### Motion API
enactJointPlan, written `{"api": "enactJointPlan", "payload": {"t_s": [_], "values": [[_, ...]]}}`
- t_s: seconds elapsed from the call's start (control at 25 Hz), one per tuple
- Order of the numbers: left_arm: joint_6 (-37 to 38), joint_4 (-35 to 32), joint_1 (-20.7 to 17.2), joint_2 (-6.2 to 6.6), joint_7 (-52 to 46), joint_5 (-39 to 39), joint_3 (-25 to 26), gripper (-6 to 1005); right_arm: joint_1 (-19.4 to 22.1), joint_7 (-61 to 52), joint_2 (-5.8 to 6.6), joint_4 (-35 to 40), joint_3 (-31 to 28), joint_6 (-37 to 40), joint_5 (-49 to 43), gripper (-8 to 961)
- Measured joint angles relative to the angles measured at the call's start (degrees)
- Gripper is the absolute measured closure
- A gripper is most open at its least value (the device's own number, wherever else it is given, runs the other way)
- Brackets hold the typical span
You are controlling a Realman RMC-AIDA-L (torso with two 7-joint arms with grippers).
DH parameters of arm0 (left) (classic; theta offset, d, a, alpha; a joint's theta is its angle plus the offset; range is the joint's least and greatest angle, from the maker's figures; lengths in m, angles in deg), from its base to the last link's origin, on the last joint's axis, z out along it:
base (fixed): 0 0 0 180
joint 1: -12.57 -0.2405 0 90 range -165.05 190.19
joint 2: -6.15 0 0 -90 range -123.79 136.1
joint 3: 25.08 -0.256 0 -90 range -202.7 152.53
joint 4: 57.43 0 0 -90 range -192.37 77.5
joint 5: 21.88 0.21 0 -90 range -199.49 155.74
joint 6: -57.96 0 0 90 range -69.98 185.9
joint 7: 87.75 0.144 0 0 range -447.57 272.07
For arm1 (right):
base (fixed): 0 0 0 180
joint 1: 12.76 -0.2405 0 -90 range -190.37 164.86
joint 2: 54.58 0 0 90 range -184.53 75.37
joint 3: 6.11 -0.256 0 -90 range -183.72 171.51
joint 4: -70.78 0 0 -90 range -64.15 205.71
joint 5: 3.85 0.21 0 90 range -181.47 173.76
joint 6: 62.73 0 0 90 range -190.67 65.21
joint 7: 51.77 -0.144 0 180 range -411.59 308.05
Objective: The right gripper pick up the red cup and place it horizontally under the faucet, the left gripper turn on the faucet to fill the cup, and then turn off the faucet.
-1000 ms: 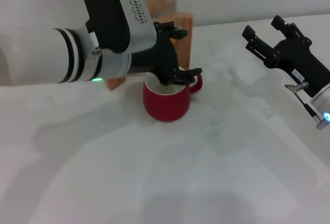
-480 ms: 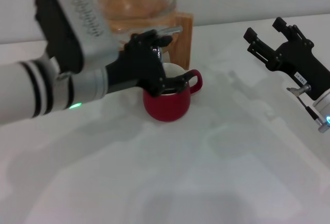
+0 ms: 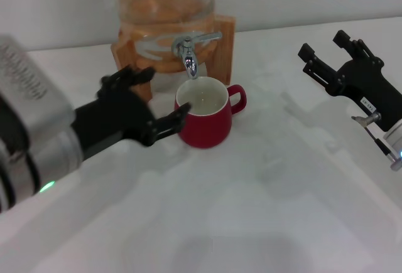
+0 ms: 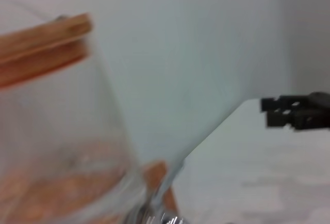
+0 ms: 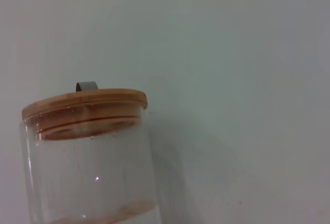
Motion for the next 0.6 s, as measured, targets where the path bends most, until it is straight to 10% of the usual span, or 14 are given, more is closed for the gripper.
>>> {"api": "enactJointPlan", "payload": {"t_s": [0.6], "values": [[-10.3, 0.8, -12.6, -0.03, 13.9, -15.6, -0.1, 161, 0.6, 0.1, 0.09, -0.1, 0.2, -0.4, 0.0, 81]]}}
